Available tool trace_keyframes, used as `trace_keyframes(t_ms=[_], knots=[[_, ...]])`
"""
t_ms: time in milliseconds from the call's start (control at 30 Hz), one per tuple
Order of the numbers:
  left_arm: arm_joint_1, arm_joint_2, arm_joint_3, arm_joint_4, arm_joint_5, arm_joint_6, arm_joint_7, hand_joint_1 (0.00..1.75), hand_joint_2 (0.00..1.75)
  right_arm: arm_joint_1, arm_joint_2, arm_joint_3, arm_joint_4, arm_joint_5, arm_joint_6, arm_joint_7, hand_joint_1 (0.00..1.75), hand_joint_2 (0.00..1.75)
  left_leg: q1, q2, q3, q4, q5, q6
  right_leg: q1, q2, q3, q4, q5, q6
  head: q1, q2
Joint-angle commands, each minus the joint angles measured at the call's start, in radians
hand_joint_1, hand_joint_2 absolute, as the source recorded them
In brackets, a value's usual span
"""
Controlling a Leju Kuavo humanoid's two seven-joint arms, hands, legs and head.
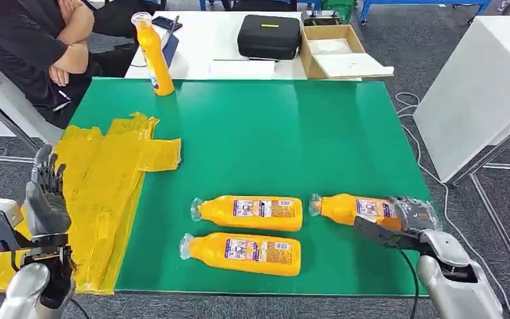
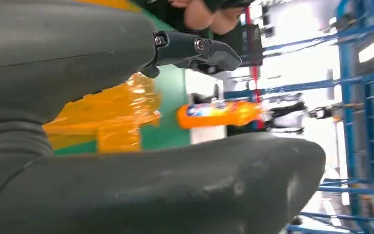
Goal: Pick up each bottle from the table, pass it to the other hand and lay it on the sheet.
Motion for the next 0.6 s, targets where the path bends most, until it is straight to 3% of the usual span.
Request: trace_keyframes(t_ms=[33, 233, 467, 500, 600], knots=[[0.045, -0.022, 0.020, 0.028, 0.002, -0.009, 0.014, 0.00, 0.00, 0.057, -0.005, -0.058, -0.215, -0.022, -0.019, -0.013, 1.75, 1.75, 0.000, -0.002, -0.001, 0.000, -0.001, -0.003, 0.000, -0.002, -0.001, 0.001, -0.001, -0.001, 0.000, 0.000], [0.061, -0.063, 0.060, 0.040, -0.004, -0.037, 0.015, 0.00, 0.00, 0.151, -0.012, -0.182, -0.490, -0.045, 0.020, 0.006, 1.75, 1.75, 0.000, 0.000, -0.005, 0.000, -0.001, -0.003, -0.001, 0.000, -0.004, 0.002, -0.002, -0.001, 0.000, 0.000], [-0.003, -0.074, -0.001, 0.106, -0.018, -0.090, 0.017, 0.00, 0.00, 0.161, -0.037, -0.228, -0.459, -0.065, -0.042, -0.033, 1.75, 1.75, 0.001, -0.004, -0.007, -0.001, 0.001, -0.002, 0.000, -0.003, -0.006, 0.000, -0.001, 0.000, 0.000, 0.000], [-0.010, -0.075, -0.012, 0.111, -0.017, -0.096, 0.013, 0.00, 1.75, 0.156, -0.031, -0.225, -0.457, -0.082, -0.061, -0.043, 1.75, 1.75, 0.001, -0.004, -0.007, -0.001, 0.000, -0.002, 0.000, -0.004, -0.005, -0.001, -0.001, 0.000, 0.000, 0.000], [-0.023, -0.083, -0.041, 0.116, 0.006, -0.112, 0.017, 0.00, 1.75, 0.139, 0.009, -0.194, -0.460, -0.131, -0.100, -0.048, 1.75, 1.75, 0.001, -0.002, -0.006, -0.001, 0.000, -0.003, 0.000, -0.002, -0.005, -0.001, 0.000, -0.001, 0.000, 0.000]])
